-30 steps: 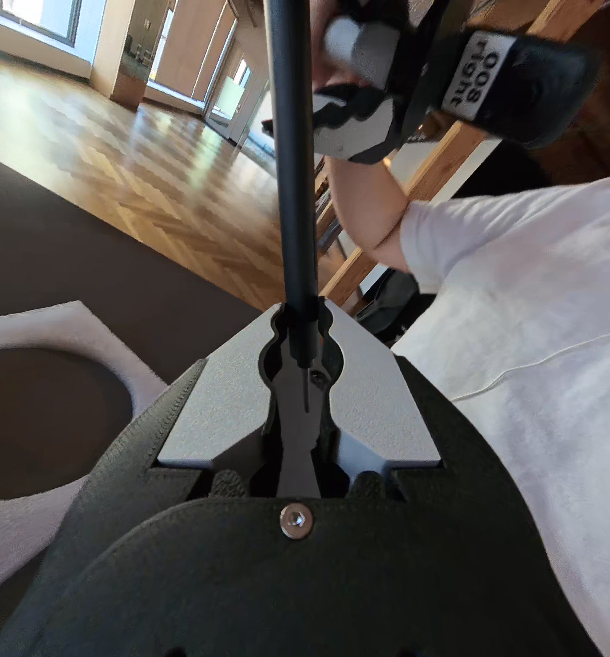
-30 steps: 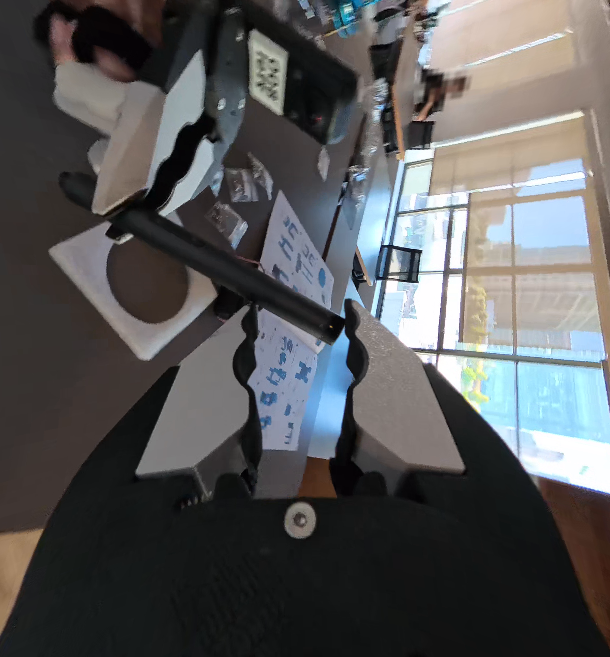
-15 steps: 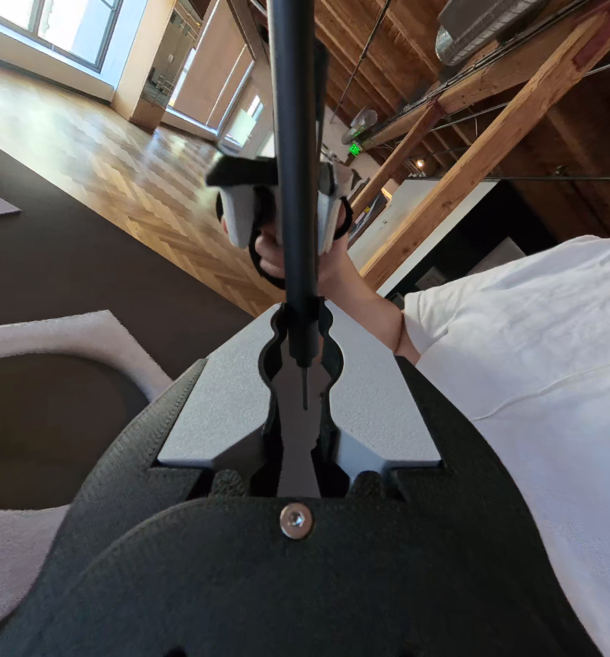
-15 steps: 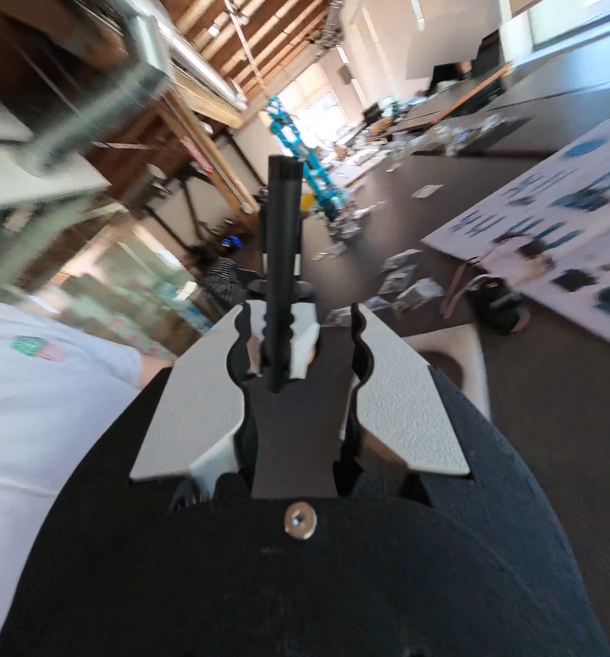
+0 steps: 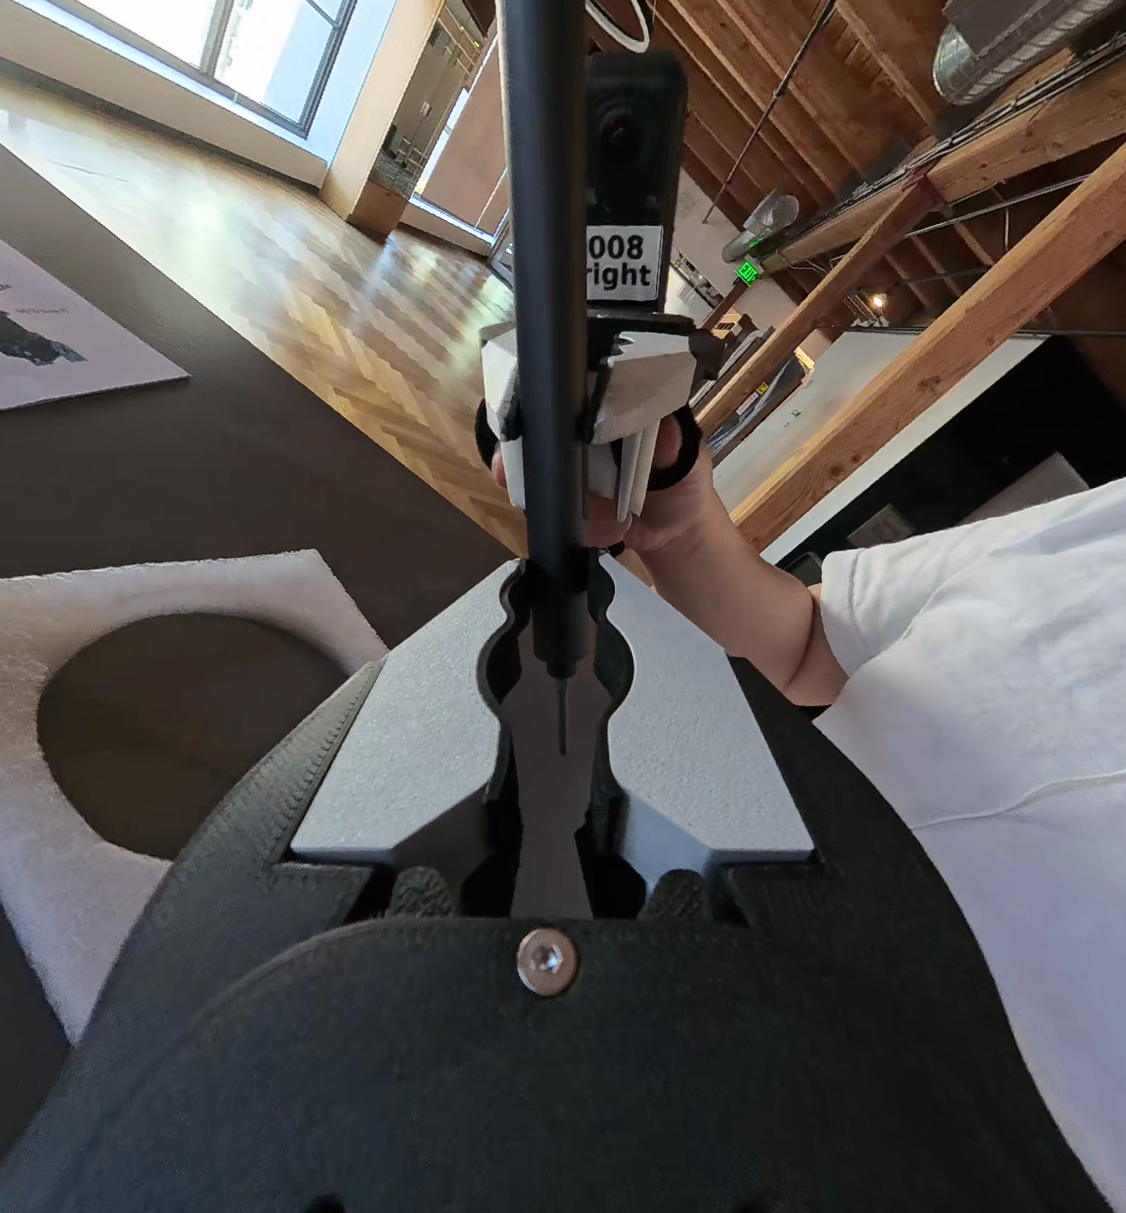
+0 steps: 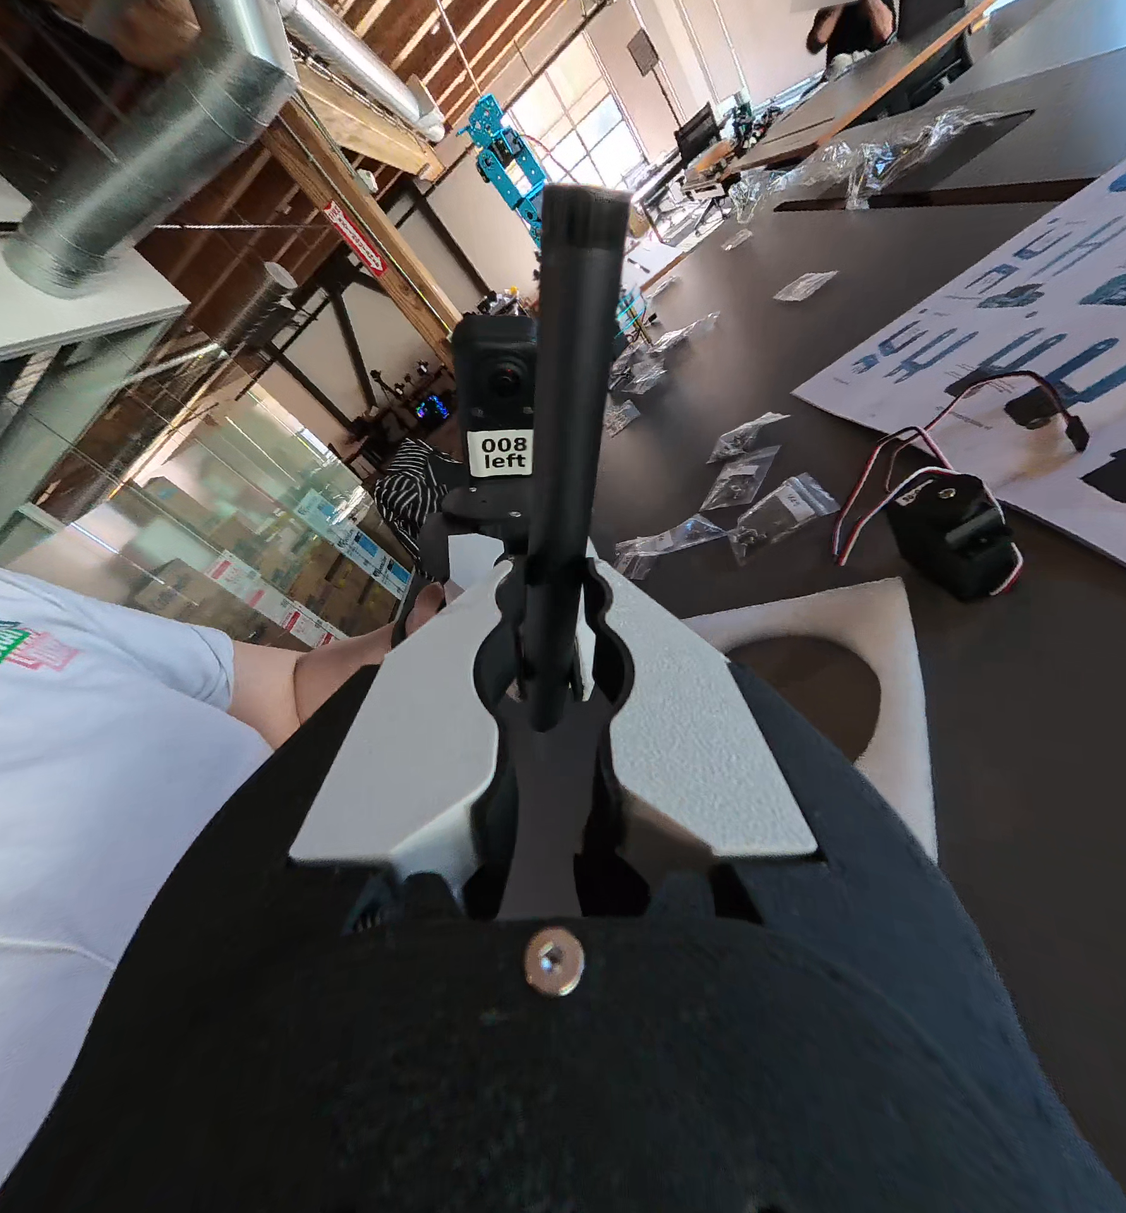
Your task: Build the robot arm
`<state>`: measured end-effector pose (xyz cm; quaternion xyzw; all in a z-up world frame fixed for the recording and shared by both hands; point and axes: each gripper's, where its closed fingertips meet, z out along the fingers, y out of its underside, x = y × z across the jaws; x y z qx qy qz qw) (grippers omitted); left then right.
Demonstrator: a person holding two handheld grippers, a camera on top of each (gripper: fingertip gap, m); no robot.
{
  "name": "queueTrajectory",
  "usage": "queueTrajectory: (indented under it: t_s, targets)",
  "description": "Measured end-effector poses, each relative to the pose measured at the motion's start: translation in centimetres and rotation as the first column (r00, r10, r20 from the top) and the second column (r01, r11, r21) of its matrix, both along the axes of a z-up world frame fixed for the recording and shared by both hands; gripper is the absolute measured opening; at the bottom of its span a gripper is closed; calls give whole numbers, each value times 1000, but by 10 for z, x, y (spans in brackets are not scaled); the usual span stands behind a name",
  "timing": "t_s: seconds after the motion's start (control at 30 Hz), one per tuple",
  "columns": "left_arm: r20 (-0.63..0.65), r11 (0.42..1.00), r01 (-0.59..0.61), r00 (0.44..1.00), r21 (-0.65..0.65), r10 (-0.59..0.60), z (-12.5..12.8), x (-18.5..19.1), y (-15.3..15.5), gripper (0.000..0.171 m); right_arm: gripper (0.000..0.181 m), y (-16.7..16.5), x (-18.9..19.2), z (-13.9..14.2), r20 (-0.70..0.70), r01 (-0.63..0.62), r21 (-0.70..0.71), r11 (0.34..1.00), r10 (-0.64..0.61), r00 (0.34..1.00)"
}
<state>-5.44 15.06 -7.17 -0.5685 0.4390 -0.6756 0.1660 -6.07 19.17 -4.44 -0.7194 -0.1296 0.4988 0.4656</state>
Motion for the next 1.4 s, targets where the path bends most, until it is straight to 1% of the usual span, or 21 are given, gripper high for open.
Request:
queueTrajectory:
  t_s: [0.17, 0.33, 0.4, 0.43, 0.5, 0.53, 0.63, 0.7, 0.77, 0.83, 0.97, 1.07, 1.13, 1.17, 1.23, 1.3, 1.4]
  targets:
    - [-22, 1000, -12, 1000, 26, 12, -5, 2, 1, 16, 18, 0, 2, -4, 15, 12, 10, 1000, -13, 1000]
    - [-36, 998, -26, 999, 52, 28, -8, 6, 1, 16, 16, -1, 6, -6, -43, 19, -1, 1000, -19, 999]
    - [-46, 995, -27, 998, 92, 31, -9, 6, 1, 16, 16, -1, 7, -7, -69, 12, -6, 1000, -12, 998]
    - [-48, 993, -25, 998, 117, 31, -9, 5, 0, 16, 16, -1, 8, -8, -73, 12, -7, 1000, -12, 997]
    - [-42, 988, -35, 998, 148, 42, -7, 4, 1, 29, 16, 0, 11, -10, -63, 23, 1, 1000, -23, 998]
    - [-46, 987, -37, 998, 155, 44, -7, 2, 1, 33, 16, 1, 12, -10, -55, 33, 9, 999, -33, 998]
    - [-70, 985, -34, 996, 171, 46, -10, -3, 5, 35, 16, 4, 19, -6, -63, 47, 25, 999, -45, 997]
    - [-71, 981, -53, 995, 188, 67, -8, -7, 13, 35, 16, 8, 26, -1, -76, 64, 34, 997, -61, 995]
    - [-55, 973, -80, 994, 214, 94, 1, -10, 30, 34, 16, 14, 35, 7, -90, 80, 46, 996, -76, 993]
    - [-36, 964, -105, 992, 244, 117, 20, -11, 53, 34, 16, 24, 44, 20, -90, 93, 71, 993, -87, 992]
    - [45, 935, -151, 988, 320, 145, 81, 6, 103, 36, 16, 58, 56, 51, -31, 103, 136, 985, -99, 995]
    - [120, 937, -156, 985, 313, 124, 129, 33, 131, 51, 16, 86, 60, 76, 20, 97, 199, 975, -103, 994]
    - [157, 946, -124, 984, 301, 80, 151, 50, 138, 57, 16, 101, 62, 90, 30, 96, 228, 969, -106, 994]
    - [169, 947, -113, 984, 299, 64, 157, 58, 141, 60, 16, 106, 62, 95, 28, 92, 240, 966, -102, 994]
    - [183, 948, -94, 982, 306, 38, 162, 71, 145, 63, 16, 113, 62, 97, 49, 68, 252, 965, -83, 995]
    - [180, 944, -78, 983, 321, 20, 159, 81, 150, 63, 16, 118, 62, 94, 82, 46, 266, 963, -71, 994]
    - [157, 945, -19, 987, 327, -35, 148, 92, 151, 61, 16, 126, 62, 81, 143, -8, 259, 966, -30, 989]
